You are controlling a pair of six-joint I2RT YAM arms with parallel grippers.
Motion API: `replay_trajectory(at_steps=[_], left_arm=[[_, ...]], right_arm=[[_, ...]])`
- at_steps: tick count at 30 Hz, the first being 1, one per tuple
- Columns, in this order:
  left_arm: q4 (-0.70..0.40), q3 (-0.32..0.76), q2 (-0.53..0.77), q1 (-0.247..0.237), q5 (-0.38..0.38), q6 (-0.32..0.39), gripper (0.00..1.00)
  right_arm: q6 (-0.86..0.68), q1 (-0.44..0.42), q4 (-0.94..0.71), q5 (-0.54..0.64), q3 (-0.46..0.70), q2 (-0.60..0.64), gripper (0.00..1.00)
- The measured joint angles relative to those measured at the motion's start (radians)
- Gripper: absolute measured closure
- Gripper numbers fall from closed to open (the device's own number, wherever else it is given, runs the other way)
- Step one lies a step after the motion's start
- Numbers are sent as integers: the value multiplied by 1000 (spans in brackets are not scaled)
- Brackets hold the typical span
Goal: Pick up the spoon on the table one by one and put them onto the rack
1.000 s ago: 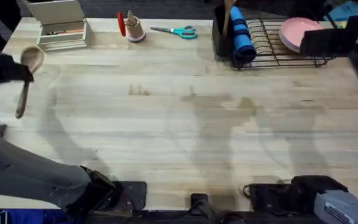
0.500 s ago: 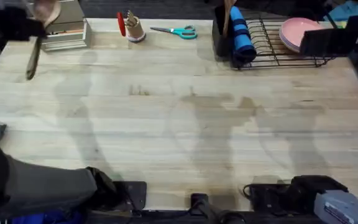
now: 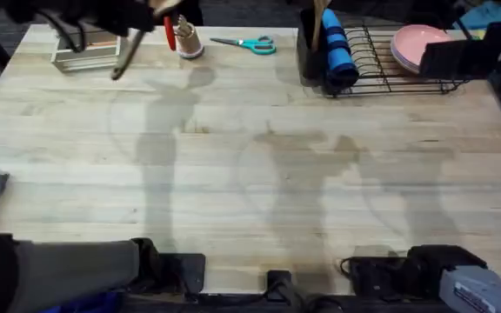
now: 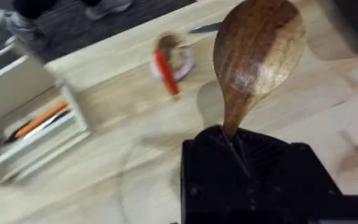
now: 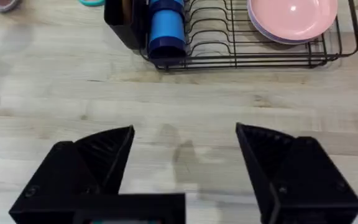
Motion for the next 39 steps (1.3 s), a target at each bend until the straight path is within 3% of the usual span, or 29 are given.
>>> replay_trajectory(at_steps=[9, 15, 22, 31, 39], left_arm=[[59, 0, 0, -195, 1, -6, 956], [177, 0, 0, -309, 3, -79, 956], [359, 0, 66, -400, 29, -176, 955], [605, -4, 201, -522, 51, -220, 955], [843, -4, 239, -546, 66, -355, 955]], right_arm=[[0, 0, 0, 0, 0, 0, 6], [0, 0, 0, 0, 0, 0, 6], [0, 0, 0, 0, 0, 0, 6], [0, 0, 0, 0, 0, 0, 6], [0, 0, 0, 0, 0, 0, 6]])
